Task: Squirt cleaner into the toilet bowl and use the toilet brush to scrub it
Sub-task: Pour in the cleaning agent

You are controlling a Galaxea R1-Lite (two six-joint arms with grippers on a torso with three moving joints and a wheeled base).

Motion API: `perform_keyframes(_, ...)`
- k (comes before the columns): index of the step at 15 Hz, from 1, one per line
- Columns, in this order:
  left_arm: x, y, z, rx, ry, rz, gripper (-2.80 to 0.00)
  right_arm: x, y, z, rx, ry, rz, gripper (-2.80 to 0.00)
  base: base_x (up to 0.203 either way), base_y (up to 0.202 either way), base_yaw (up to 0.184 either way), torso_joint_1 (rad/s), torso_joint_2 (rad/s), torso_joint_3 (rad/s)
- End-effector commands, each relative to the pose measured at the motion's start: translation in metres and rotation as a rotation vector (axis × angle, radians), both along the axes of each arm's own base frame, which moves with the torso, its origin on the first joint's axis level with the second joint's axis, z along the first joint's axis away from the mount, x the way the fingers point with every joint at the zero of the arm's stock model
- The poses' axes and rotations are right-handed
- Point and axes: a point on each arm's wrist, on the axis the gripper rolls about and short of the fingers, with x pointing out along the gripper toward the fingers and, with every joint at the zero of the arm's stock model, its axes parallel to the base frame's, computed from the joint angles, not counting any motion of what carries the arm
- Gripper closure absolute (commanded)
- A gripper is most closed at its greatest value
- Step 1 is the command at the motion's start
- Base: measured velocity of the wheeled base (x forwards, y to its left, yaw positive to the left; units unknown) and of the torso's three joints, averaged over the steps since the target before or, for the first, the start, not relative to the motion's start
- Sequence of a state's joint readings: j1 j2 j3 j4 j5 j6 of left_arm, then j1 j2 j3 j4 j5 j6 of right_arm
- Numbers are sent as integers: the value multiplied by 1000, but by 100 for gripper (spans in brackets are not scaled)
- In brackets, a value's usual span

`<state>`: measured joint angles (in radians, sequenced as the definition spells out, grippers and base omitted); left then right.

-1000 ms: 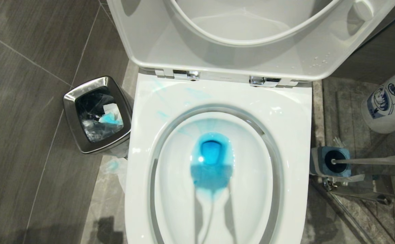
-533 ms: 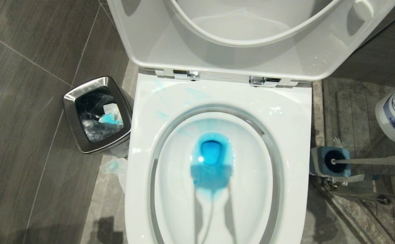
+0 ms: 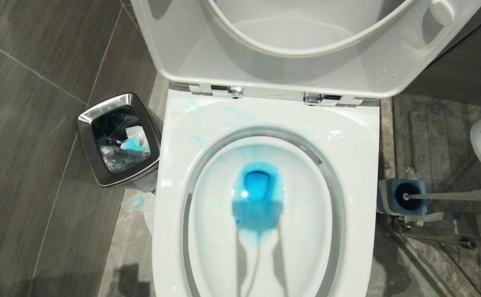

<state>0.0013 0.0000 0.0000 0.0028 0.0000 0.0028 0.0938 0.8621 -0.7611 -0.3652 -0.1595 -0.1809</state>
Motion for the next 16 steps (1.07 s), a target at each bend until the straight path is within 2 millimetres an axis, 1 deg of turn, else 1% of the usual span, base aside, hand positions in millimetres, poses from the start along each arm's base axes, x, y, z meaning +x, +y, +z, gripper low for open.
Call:
perform_keyframes(1,0,0,0,0,2,0,0,0,0,3,-1,-10,-4,0,0,0,0,0,0,0)
perform_keyframes(5,0,0,0,2,0,0,0,-1,-1,9,-2,-26,-29,0,0,0,0,0,0,0)
perform_keyframes(9,0,0,0,2,0,0,0,-3,-1,9,-12,-30,-33,0,0,0,0,0,-1,9)
perform_keyframes(16,0,0,0,0,0,0,0,-7,-1,10,-81,-38,-37,0,0,0,0,2,3,172)
